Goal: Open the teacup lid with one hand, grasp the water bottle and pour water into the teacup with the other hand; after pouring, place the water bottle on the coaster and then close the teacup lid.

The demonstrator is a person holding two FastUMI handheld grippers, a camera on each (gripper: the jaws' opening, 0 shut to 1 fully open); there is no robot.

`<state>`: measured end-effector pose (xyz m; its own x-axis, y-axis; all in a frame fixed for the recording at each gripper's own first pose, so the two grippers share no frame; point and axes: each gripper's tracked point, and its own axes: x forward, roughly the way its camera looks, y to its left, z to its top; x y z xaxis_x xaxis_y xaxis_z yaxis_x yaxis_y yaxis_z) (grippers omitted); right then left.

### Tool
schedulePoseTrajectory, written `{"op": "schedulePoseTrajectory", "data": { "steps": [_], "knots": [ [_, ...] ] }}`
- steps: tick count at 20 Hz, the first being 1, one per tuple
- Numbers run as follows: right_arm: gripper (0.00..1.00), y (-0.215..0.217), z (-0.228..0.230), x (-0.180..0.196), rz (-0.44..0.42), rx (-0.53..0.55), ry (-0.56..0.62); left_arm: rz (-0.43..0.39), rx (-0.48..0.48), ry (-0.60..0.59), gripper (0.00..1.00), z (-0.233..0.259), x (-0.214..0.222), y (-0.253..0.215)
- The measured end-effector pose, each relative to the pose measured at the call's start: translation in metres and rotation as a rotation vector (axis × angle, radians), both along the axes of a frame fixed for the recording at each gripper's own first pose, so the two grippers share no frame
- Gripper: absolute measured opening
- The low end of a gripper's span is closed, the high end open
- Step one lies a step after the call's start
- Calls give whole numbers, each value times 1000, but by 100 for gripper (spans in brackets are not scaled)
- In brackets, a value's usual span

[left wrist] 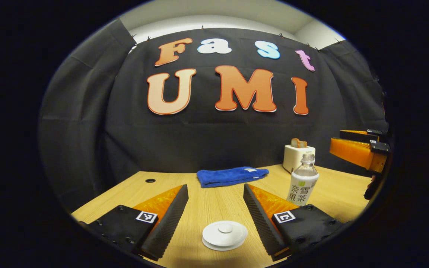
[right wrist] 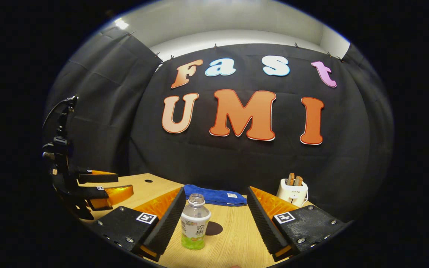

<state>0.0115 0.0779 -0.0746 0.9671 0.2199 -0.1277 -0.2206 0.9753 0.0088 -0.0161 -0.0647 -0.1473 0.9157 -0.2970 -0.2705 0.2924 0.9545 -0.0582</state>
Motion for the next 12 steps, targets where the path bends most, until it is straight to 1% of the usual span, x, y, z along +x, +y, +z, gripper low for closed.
{"op": "schedulePoseTrajectory", "data": {
  "steps": [1,2,6,9,11,12],
  "knots": [
    [98,4,-4,0,8,1,9,-23,-1,23,96,-11,-1,-5],
    [98,6,-8,-1,14,0,17,-30,9,38,98,-19,-1,-6],
    [98,9,-18,-1,25,-5,43,-43,72,92,98,-51,-1,-6],
    [98,6,-28,0,22,-7,60,-40,143,153,98,-78,-5,-4],
    [98,4,-31,1,18,-7,71,-56,162,165,96,-85,-8,-8],
    [98,3,-33,1,16,-6,77,-64,164,172,92,-88,-9,-10]
  ]
}}
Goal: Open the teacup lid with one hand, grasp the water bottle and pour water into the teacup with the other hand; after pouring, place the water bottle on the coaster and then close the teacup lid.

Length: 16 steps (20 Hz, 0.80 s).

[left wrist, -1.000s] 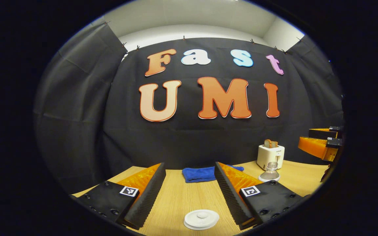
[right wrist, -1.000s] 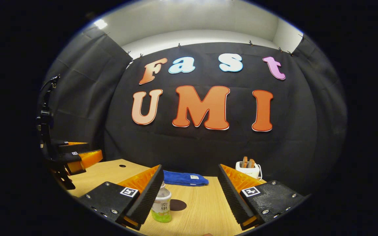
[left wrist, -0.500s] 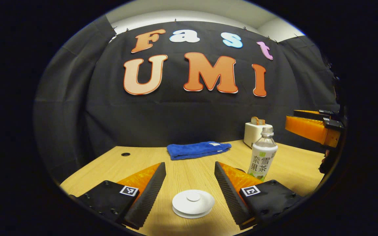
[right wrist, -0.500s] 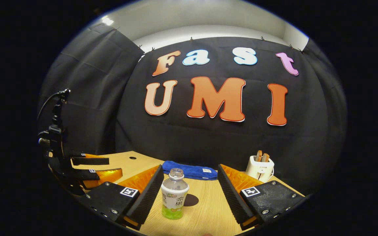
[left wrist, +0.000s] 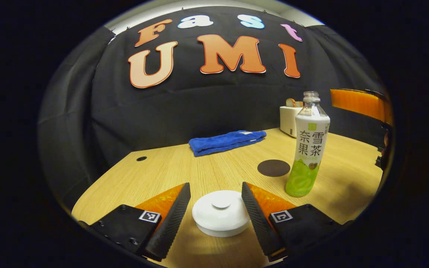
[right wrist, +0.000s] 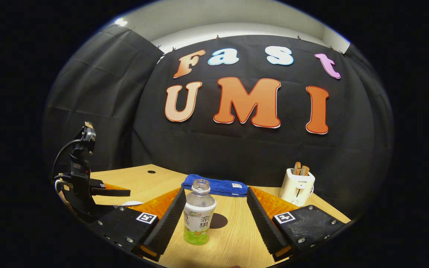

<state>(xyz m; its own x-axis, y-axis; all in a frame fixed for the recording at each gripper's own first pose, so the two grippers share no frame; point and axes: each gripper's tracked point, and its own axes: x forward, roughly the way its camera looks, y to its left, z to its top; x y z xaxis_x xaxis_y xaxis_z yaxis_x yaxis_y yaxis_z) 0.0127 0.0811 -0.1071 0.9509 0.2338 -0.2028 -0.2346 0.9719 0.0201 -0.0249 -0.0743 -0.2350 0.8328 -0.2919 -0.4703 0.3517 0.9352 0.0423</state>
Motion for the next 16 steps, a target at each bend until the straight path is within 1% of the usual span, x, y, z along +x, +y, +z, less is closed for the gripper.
{"op": "schedulePoseTrajectory", "data": {
  "steps": [2,4,5,7,8,10,12,13,14,16],
  "knots": [
    [98,-3,-4,0,-6,2,9,2,1,8,87,-3,1,-1],
    [98,-3,-7,0,-6,2,20,8,-14,31,77,-8,-1,-4],
    [98,-3,-9,0,-4,2,26,18,-6,31,77,-8,0,-2],
    [99,-2,-11,0,0,5,35,19,-5,31,67,-7,0,-4],
    [99,-3,-12,0,0,4,39,20,-1,30,68,-6,2,-5],
    [98,-4,-13,-2,-1,-2,42,25,-3,25,53,-5,3,-4],
    [98,-4,-14,-2,-1,-9,43,37,-11,24,40,-4,4,-3],
    [98,-3,-15,-3,1,-11,45,43,-17,23,40,-3,4,-3],
    [98,-3,-15,-4,4,-13,47,57,-26,15,36,-4,5,-1],
    [98,-1,-18,-5,11,-20,51,72,-51,23,34,-2,7,0]
  ]
}}
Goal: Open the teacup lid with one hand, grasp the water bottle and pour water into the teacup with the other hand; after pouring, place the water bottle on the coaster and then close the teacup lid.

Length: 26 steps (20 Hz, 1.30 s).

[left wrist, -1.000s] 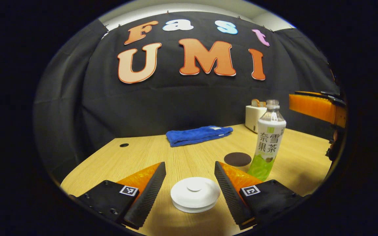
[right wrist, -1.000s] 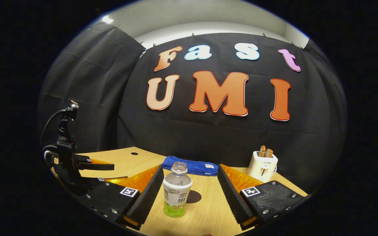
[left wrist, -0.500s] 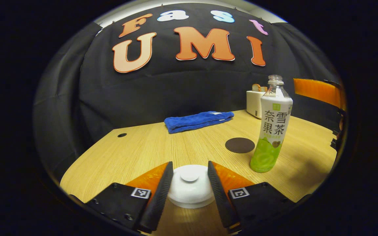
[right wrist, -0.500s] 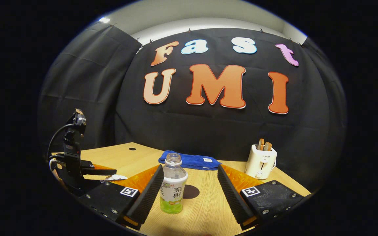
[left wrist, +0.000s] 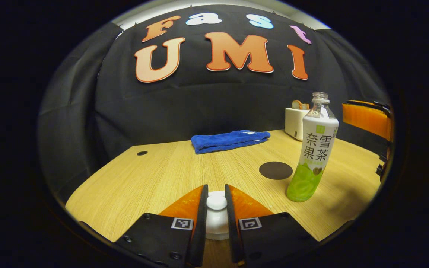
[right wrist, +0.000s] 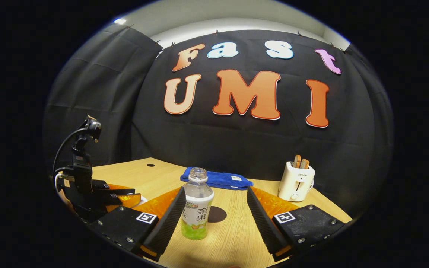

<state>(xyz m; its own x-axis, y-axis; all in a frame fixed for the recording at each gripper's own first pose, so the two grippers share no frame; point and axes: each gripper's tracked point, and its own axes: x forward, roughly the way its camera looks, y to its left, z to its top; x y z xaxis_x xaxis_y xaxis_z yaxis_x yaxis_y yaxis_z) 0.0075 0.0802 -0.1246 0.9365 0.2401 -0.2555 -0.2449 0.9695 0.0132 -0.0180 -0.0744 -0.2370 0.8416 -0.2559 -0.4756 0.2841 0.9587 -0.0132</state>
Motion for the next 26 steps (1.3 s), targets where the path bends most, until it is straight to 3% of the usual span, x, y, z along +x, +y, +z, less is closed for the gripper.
{"op": "schedulePoseTrajectory", "data": {
  "steps": [3,4,10,15,16,21,26],
  "knots": [
    [99,7,-7,-4,19,-18,19,15,-14,-14,27,6,2,3],
    [99,9,-9,-5,28,-23,23,22,-13,-24,31,10,4,6],
    [98,27,-31,-7,64,-65,72,82,-4,-88,27,34,13,28],
    [96,44,-61,-6,88,-59,149,121,6,-115,31,44,12,49],
    [95,45,-68,-5,85,-63,163,130,7,-116,27,45,11,53],
    [86,49,-94,3,66,-56,228,177,8,-105,28,42,8,76],
    [70,55,-103,5,66,-33,272,198,33,-118,27,41,4,92]
  ]
}}
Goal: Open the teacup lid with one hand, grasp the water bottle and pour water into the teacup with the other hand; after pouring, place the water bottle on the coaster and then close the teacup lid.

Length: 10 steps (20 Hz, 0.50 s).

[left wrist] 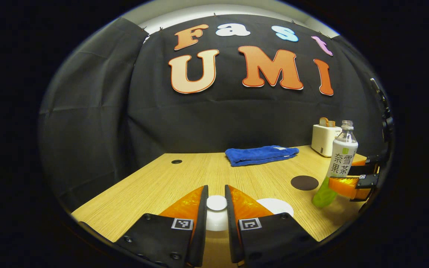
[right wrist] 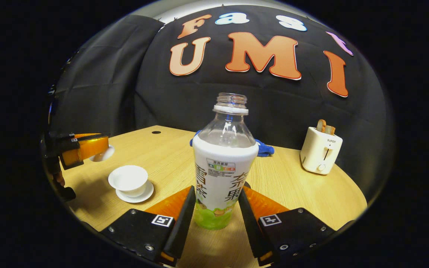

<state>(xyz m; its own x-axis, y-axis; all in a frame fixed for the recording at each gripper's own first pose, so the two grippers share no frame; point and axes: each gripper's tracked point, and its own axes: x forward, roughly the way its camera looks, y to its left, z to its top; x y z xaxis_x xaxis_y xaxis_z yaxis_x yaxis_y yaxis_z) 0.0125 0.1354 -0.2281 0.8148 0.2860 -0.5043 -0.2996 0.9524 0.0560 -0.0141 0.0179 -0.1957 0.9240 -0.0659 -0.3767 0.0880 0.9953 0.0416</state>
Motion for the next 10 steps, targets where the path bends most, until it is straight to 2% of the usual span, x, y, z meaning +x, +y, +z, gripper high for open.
{"op": "schedulePoseTrajectory", "data": {
  "steps": [2,4,5,7,8,10],
  "knots": [
    [68,0,2,1,4,5,4,9,5,3,30,-2,-2,5],
    [66,-1,6,5,5,-4,-11,17,9,6,27,-5,-3,10],
    [65,-2,9,6,7,-18,-23,23,10,4,30,-4,-4,13],
    [65,-7,15,10,7,-51,-53,34,10,2,30,-3,-6,19],
    [65,-8,17,12,7,-69,-70,40,9,1,27,-3,-7,22],
    [65,-13,21,16,13,-131,-98,50,11,4,30,-5,-9,27]
  ]
}}
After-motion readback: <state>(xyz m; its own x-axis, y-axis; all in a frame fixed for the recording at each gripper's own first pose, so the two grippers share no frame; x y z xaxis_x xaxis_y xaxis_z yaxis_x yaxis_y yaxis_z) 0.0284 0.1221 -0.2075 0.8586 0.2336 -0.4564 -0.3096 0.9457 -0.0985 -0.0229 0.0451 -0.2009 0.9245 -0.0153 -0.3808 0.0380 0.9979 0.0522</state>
